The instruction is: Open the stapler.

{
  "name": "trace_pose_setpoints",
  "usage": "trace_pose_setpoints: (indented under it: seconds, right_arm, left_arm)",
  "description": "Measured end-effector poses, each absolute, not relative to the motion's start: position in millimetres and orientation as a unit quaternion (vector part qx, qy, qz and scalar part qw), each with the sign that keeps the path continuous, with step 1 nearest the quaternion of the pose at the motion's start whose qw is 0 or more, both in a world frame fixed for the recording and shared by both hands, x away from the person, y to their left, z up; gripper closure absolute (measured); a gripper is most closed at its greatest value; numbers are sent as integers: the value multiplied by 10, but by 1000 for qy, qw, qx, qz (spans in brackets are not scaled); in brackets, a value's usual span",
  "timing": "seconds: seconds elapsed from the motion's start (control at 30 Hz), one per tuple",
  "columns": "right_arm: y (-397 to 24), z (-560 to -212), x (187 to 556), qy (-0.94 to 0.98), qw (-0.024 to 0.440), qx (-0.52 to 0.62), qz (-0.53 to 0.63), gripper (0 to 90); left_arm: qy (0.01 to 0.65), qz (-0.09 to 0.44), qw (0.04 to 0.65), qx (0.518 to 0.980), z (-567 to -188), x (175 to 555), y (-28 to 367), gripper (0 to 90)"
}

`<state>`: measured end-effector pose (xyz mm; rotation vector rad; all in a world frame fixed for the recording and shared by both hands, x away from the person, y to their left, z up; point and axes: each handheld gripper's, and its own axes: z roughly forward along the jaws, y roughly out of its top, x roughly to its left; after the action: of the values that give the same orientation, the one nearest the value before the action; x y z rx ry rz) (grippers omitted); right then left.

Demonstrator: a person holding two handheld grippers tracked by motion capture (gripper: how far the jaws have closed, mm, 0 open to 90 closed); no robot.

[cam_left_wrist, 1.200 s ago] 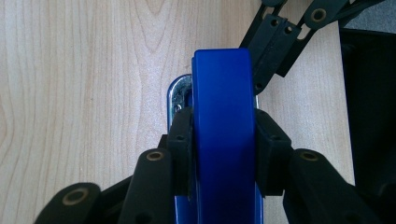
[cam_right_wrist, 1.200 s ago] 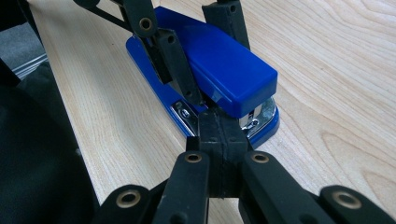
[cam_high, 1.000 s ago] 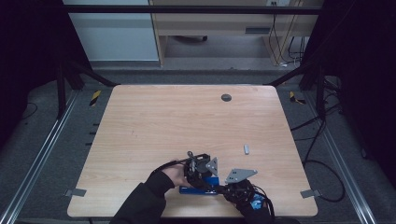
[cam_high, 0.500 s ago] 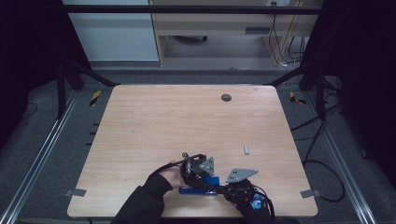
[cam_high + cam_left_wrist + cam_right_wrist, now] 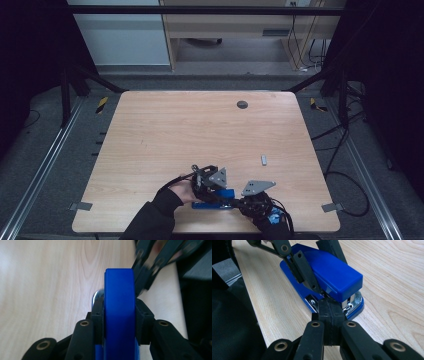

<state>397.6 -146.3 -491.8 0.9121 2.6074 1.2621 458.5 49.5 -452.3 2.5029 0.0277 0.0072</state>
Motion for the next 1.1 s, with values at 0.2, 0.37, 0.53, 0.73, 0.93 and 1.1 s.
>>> trace_pose_setpoints:
  seconds: [0.2, 0.37, 0.53, 0.73, 0.93, 1.1]
  right_arm:
    - [-1354, -4972, 3949, 886, 68, 287, 359, 900]
    - [-1386, -4939, 3977, 874, 69, 283, 390, 900]
    - [-1415, -4925, 4009, 863, 71, 289, 408, 900]
    - [-1416, -4923, 4016, 861, 69, 285, 416, 900]
    - [-1402, -4934, 4031, 861, 75, 275, 421, 900]
    - [-1405, -4938, 4039, 859, 71, 277, 424, 900]
  left_arm:
    - [-5, 38, 334, 942, -4350, 4548, 589, 659]
    - [2, 24, 334, 942, -4541, 4581, 646, 659]
    - [4, 19, 337, 941, -4550, 4606, 658, 658]
    - [8, 17, 338, 941, -4566, 4613, 653, 657]
    - [12, 13, 338, 941, -4568, 4628, 651, 656]
    - [16, 10, 340, 940, -4556, 4638, 664, 655]
